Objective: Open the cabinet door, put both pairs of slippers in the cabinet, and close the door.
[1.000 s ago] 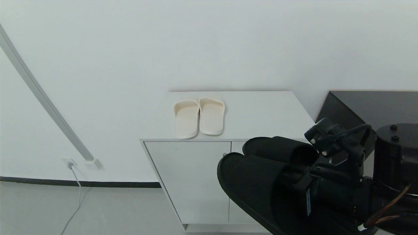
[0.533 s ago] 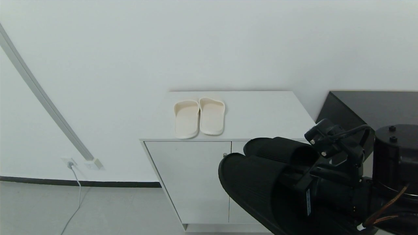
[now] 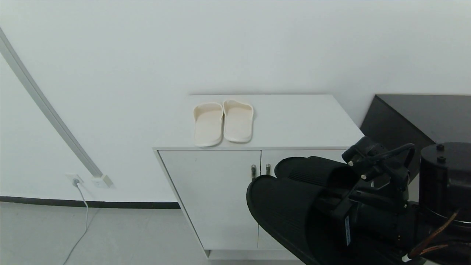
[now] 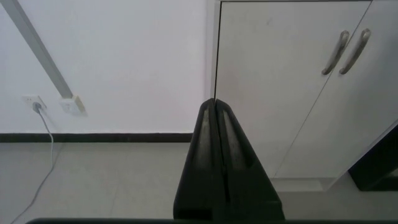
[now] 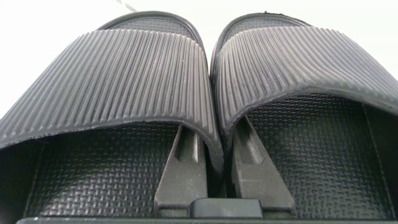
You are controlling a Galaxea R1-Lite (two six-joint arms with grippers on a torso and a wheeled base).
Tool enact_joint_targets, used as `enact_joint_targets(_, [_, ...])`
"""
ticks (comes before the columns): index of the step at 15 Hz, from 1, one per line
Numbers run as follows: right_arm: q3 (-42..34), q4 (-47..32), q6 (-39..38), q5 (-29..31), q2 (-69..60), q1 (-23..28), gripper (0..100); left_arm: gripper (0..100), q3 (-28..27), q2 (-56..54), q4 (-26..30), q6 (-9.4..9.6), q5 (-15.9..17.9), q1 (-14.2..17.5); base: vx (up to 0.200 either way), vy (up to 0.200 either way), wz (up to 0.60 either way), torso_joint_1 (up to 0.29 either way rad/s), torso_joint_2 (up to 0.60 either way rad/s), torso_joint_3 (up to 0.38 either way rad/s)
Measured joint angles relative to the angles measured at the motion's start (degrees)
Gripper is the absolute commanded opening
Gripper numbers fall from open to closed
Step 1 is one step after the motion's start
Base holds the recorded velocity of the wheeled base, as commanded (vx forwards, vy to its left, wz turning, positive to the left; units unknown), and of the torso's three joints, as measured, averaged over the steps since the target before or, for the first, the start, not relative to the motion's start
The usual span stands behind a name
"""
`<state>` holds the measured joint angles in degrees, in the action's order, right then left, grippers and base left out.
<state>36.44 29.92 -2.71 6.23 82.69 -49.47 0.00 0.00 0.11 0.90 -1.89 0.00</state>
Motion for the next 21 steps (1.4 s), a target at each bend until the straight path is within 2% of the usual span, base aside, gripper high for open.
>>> enact_joint_targets(4, [-0.13, -0.02, 0.0, 0.01, 0.06, 0.0, 0, 0, -0.02, 0.0, 0.02, -0.44, 0.22, 0.0, 0.0, 0.0, 0.0, -0.222, 0.54, 0.32])
enact_joint_targets(5, [-0.17, -0.02, 0.0, 0.0, 0.16, 0.0, 0, 100, -0.07, 0.0, 0.05, -0.93, 0.23, 0.0, 0.0, 0.0, 0.0, -0.207, 0.52, 0.315])
enact_joint_targets(14, [-0.98, 0.16, -0.02, 0.0, 0.69, 0.11, 0, 100, -0.1, 0.0, -0.01, -1.17, 0.17, 0.0, 0.0, 0.0, 0.0, -0.182, 0.5, 0.318])
enact_joint_targets(21, [-1.85, 0.2, -0.02, 0.0, 0.77, 0.22, 0, 100, -0.07, 0.0, -0.04, -0.79, 0.74, 0.0, 0.0, 0.0, 0.0, -0.115, 0.46, 0.347])
